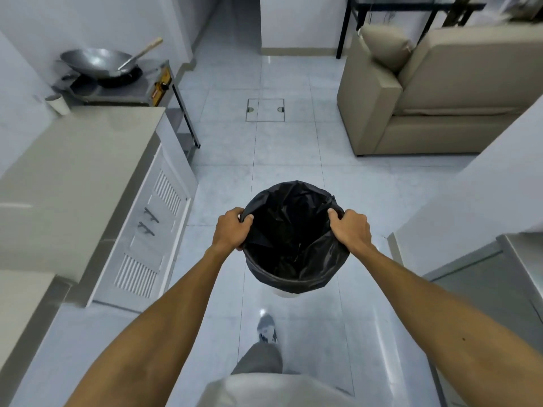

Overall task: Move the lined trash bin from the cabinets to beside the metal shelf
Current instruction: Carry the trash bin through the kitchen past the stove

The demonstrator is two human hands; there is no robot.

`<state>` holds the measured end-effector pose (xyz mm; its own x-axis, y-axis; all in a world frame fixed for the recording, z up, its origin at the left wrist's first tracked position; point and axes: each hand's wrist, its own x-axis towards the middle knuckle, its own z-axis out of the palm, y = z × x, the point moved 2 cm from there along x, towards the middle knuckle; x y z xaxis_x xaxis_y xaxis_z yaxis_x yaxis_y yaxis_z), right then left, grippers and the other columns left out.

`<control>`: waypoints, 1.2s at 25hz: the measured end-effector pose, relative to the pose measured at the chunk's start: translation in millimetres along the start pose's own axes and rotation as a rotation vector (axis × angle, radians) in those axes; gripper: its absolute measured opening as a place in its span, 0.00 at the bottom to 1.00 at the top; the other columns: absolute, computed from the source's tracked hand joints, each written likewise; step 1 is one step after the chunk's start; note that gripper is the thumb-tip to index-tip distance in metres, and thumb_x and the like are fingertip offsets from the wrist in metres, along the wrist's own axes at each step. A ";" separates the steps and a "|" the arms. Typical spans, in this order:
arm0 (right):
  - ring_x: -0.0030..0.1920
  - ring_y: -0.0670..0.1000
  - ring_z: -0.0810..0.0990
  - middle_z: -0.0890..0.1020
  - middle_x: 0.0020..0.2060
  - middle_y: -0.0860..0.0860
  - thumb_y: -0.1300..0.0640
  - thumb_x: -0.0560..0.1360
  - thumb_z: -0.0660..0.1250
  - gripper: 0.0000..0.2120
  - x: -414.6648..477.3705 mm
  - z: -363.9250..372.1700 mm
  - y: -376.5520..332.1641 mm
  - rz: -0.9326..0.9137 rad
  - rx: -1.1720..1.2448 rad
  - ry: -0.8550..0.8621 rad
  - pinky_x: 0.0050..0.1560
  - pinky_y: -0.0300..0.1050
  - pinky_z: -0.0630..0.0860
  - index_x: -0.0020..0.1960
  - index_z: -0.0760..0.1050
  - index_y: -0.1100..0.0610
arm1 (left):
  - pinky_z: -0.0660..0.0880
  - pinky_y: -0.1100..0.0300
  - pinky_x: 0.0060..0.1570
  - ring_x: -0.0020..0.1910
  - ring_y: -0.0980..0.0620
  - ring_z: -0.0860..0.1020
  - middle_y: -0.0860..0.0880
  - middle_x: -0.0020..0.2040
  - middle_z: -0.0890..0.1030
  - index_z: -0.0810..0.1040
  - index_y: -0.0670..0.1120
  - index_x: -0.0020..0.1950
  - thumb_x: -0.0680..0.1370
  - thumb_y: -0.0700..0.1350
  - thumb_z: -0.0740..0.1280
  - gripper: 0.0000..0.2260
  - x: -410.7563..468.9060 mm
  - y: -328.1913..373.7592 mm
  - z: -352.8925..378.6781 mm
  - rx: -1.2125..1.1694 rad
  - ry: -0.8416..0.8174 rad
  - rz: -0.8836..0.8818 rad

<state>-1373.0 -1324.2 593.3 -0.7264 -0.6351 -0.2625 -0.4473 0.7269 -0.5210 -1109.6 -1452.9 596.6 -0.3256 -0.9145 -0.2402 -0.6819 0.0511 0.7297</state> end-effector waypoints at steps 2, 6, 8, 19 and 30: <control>0.43 0.58 0.73 0.75 0.44 0.55 0.36 0.79 0.58 0.29 42.5 -5.3 -32.0 0.017 0.022 0.019 0.42 0.49 0.70 0.55 0.76 0.63 | 0.79 0.55 0.23 0.31 0.43 0.82 0.43 0.46 0.81 0.78 0.42 0.61 0.80 0.50 0.63 0.15 53.3 19.8 -14.3 0.007 -0.006 0.023; 0.43 0.58 0.73 0.75 0.44 0.56 0.37 0.79 0.59 0.28 113.1 -14.5 -77.7 0.009 0.034 0.059 0.42 0.49 0.70 0.54 0.76 0.63 | 0.77 0.58 0.21 0.31 0.46 0.80 0.43 0.46 0.81 0.78 0.42 0.61 0.80 0.49 0.63 0.15 139.9 53.0 -31.2 0.012 0.004 0.062; 0.43 0.58 0.74 0.77 0.45 0.56 0.36 0.78 0.59 0.28 152.9 -15.3 -96.8 0.015 0.040 0.076 0.42 0.49 0.71 0.53 0.77 0.63 | 0.76 0.59 0.21 0.31 0.48 0.79 0.43 0.46 0.82 0.79 0.42 0.61 0.80 0.49 0.63 0.15 185.0 65.4 -33.9 0.018 0.004 0.064; 0.43 0.60 0.73 0.74 0.43 0.56 0.43 0.81 0.59 0.21 435.6 -49.4 -189.3 0.037 0.053 0.090 0.43 0.50 0.70 0.45 0.72 0.62 | 0.75 0.59 0.19 0.27 0.45 0.79 0.42 0.42 0.82 0.80 0.41 0.57 0.79 0.49 0.65 0.13 458.4 170.1 -9.8 -0.079 -0.021 -0.001; 0.41 0.60 0.72 0.74 0.40 0.57 0.46 0.81 0.59 0.20 721.4 -66.2 -313.3 -0.075 -0.029 0.069 0.42 0.49 0.70 0.43 0.71 0.62 | 0.77 0.56 0.21 0.30 0.43 0.80 0.43 0.39 0.81 0.80 0.41 0.52 0.79 0.49 0.65 0.12 731.7 256.9 -13.2 -0.114 0.012 -0.048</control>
<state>-1791.5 -1992.8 620.9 -0.7238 -0.6697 -0.1664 -0.5165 0.6857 -0.5129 -1514.4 -2114.2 616.7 -0.2863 -0.9194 -0.2696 -0.6175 -0.0381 0.7856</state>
